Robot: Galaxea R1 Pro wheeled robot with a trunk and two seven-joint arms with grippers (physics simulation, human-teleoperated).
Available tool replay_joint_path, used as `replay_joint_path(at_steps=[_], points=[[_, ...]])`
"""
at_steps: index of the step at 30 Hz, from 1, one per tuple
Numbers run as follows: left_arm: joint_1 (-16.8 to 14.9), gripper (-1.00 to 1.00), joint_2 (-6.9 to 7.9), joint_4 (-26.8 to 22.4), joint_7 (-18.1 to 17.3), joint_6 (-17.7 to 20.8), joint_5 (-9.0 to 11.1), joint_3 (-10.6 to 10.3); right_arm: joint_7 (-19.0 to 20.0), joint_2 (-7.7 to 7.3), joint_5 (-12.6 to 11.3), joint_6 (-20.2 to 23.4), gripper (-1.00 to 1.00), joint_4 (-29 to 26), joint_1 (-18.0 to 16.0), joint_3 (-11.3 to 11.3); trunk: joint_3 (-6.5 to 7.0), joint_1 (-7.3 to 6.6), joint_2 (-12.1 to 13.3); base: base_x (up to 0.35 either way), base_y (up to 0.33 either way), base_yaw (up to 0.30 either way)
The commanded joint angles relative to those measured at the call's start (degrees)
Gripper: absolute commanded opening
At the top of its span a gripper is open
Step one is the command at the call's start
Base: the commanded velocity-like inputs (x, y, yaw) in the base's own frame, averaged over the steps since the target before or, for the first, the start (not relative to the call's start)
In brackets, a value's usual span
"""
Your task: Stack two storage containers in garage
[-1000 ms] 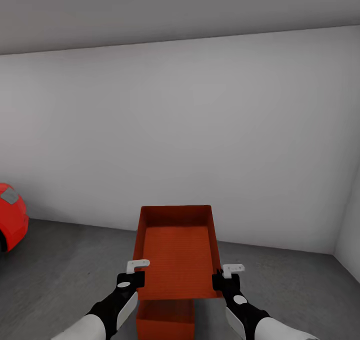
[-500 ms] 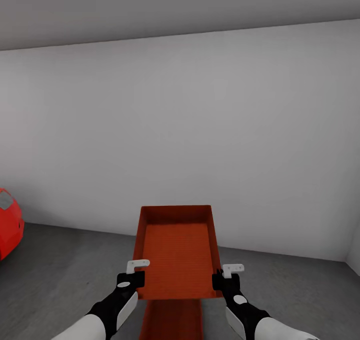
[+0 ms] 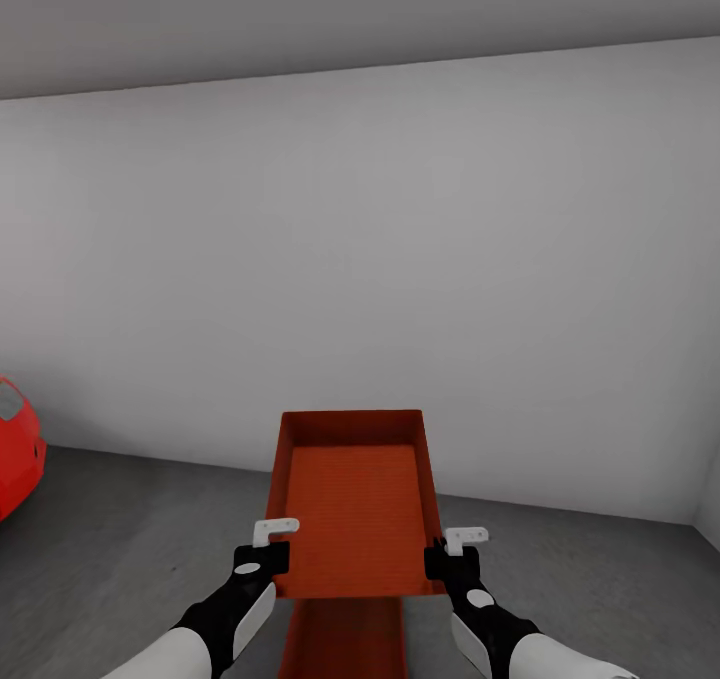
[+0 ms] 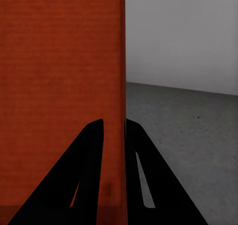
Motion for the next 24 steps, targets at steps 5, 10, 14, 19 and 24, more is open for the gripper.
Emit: replay_joint_path(at_steps=[5,10,14,19,24], points=[[-0.1,-1.00,0.48,-0.3,0.6,0.3,-0.6,2.6,0.1,-0.25,-0.7,-0.2,-1.00,0.6,0.0,-0.5,-0.11,0.03,-0.1,0.021,0.000,0.000],[-0.1,-1.00,0.48,-0.3,0.6,0.3,-0.6,2.6,0.1,-0.28,-0.8,-0.1,-1.00,0.6,0.0,-0.5,-0.44,0.03,-0.1,0.003,0.000,0.000],[-0.1,-1.00,0.43,-0.3,0.6,0.3,-0.6,2.5,0.1,-0.34,-0.8,0.0,-1.00,0.6,0.0,-0.6,-0.79,0.03,-0.1,0.000,0.000,0.000],[-0.1,-1.00,0.39,-0.3,0.6,0.3,-0.6,2.5,0.1,-0.34,-0.8,-0.1,-1.00,0.6,0.0,-0.6,-1.24,0.03,-0.1,0.000,0.000,0.000],[-0.1,-1.00,0.39,-0.4,0.6,0.3,-0.6,2.5,0.2,-0.49,-0.8,-0.1,-1.00,0.6,0.0,-0.5,-1.69,0.03,-0.1,0.000,0.000,0.000]])
